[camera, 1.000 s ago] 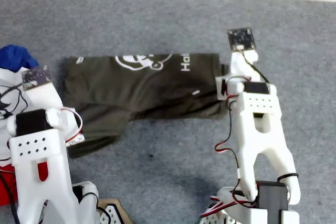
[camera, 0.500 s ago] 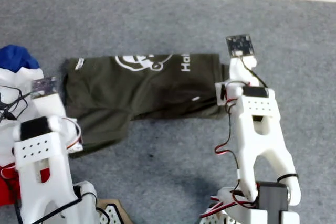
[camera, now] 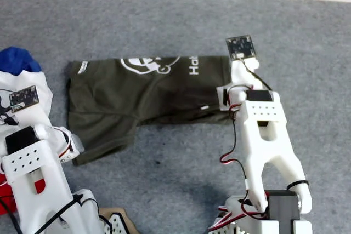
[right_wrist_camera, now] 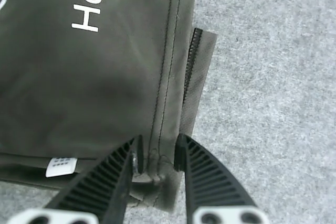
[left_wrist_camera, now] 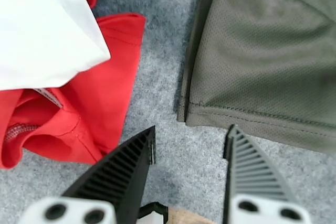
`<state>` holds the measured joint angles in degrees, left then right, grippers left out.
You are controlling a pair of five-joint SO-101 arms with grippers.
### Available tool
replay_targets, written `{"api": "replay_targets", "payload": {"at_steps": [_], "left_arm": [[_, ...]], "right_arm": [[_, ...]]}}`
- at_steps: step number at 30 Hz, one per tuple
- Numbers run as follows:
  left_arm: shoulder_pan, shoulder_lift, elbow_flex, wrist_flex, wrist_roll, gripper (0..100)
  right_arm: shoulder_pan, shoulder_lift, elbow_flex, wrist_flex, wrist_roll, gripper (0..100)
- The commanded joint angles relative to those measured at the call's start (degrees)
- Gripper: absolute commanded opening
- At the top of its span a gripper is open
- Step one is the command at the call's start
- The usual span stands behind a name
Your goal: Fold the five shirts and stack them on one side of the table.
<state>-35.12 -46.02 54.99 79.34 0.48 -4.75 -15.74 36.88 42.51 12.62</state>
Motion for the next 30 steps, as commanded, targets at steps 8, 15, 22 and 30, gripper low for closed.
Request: {"api": "replay_targets", "payload": {"at_steps": [8, 15, 22, 30], "left_arm": [[-0.7, -1.1, 11.6, -12.4, -0.5, 16], [-0.4, -0.9, 17.1, -19.3, -0.4, 16], [2.9, -0.7, 22.4, -25.8, -0.3, 16], [8.9, -1.0, 26.1, -29.9, -0.1, 10]], "right_arm": [[-0.7, -2.7, -2.0, -1.0, 0.4, 11.6], [-1.7, -2.7, -2.3, -1.1, 0.4, 11.6], [-2.2, -2.7, -2.3, -1.2, 0.4, 11.6], [-2.2, -2.7, -1.9, -1.2, 0.4, 11.6]]}}
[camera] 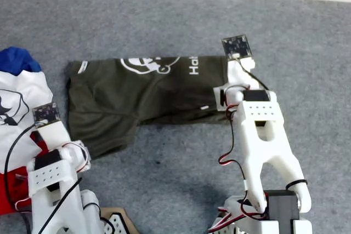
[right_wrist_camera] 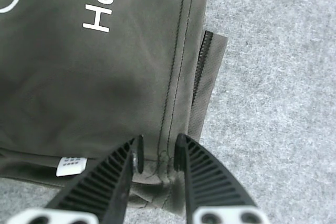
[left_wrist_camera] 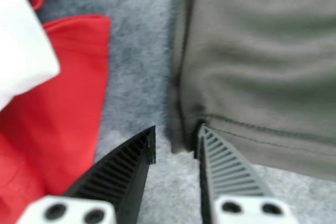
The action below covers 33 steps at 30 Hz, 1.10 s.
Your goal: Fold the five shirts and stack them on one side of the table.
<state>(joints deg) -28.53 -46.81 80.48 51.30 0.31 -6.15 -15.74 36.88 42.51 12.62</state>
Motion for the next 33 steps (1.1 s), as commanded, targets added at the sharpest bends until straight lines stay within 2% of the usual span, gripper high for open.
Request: {"api": "replay_targets", "payload": {"at_steps": [1, 4, 11, 13, 17, 23, 29, 33], "left_arm": [[2.3, -0.2, 0.6, -1.9, 0.1, 7], [2.3, -0.2, 0.6, -1.9, 0.1, 0], [2.3, -0.2, -2.1, -1.4, 0.2, 1], [2.3, -0.2, -5.3, 1.3, 1.2, 1], [3.0, -0.2, -15.0, 10.4, 6.7, 1], [10.2, -0.2, -25.6, 18.7, 14.1, 1], [16.7, 0.0, -29.8, 18.4, 25.9, 1], [18.2, 0.2, -29.8, 12.5, 30.8, 1]], "right_arm": [[-0.8, -2.7, -1.9, -1.2, 0.4, 11.6], [-0.7, -2.7, -1.9, -1.2, 0.4, 11.6], [-0.8, -2.2, -1.7, -1.2, 0.4, 11.6], [-0.8, -2.2, -1.1, -1.3, 0.4, 11.6], [-0.9, -2.2, 0.1, -2.1, 0.4, 11.6], [-0.9, -2.2, 3.5, -5.7, 0.4, 11.6], [-1.0, -2.2, 6.6, -9.2, 0.4, 11.6], [-2.0, -2.2, 8.2, -10.3, 0.4, 11.6]]}}
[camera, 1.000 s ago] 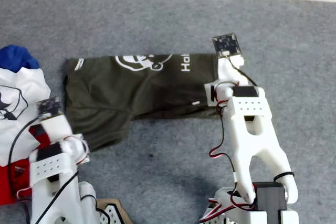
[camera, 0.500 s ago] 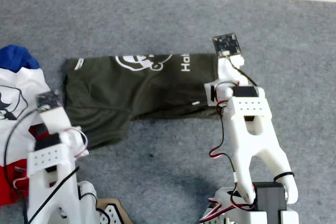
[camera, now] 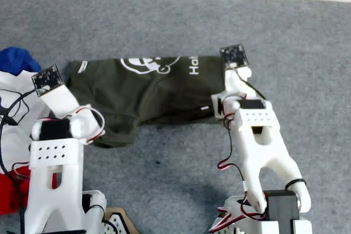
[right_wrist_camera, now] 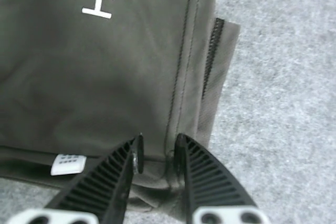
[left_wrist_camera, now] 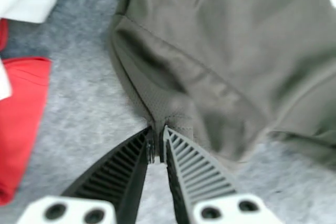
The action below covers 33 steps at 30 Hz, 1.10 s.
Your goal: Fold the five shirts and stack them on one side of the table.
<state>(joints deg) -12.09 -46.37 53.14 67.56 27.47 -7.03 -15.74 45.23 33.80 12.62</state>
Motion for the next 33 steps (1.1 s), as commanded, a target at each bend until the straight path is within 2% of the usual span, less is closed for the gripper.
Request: {"api": "replay_targets", "payload": {"at_steps": [1, 11, 18, 24, 33], "left_arm": [[1.8, -0.2, -2.5, -5.2, 4.5, 1], [1.8, -0.1, -2.2, -14.9, 11.3, 1], [2.2, 1.2, 1.5, -27.5, 14.3, 1], [2.0, 13.8, -0.9, -34.0, 14.3, 1], [1.7, 29.1, -11.4, -38.2, 14.3, 1]], "right_arm": [[-1.6, -2.2, 0.1, -2.2, 0.4, 11.6], [-2.2, -2.2, 1.4, -3.3, 0.4, 11.6], [-2.2, -2.2, 1.9, -3.4, 0.4, 11.5], [-2.9, -2.6, 5.8, -9.2, 0.6, 11.5], [-2.9, -2.2, 6.4, -9.4, 0.7, 11.5]]}}
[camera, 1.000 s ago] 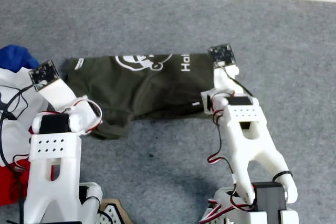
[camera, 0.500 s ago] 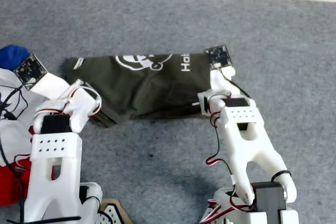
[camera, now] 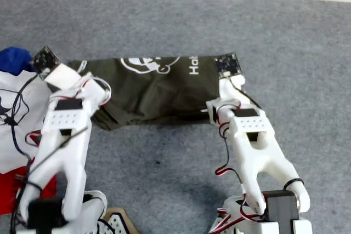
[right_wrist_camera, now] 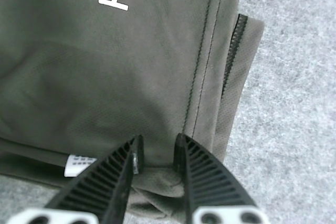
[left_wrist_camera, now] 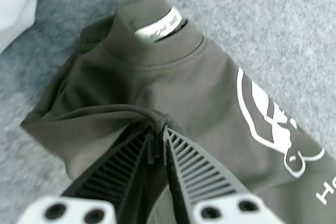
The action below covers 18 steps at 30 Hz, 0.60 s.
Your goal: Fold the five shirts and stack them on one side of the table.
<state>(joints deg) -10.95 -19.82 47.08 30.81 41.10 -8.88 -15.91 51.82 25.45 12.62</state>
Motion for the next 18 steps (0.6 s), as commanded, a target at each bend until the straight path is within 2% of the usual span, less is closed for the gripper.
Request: {"api": "replay_targets", "payload": {"at_steps": [1, 10, 18], "left_arm": [[0.6, 3.8, -6.5, -1.4, 0.7, 1], [-2.8, 13.2, -12.5, -1.2, 0.6, 2], [-3.1, 13.9, -12.4, -1.1, 0.8, 34]], "right_arm": [[-1.1, -2.1, -0.2, -1.0, 0.7, 11.5], [-2.8, -2.2, 1.6, -2.5, 0.7, 11.5], [-2.9, -2.1, 1.7, -2.9, 0.7, 11.5]]}}
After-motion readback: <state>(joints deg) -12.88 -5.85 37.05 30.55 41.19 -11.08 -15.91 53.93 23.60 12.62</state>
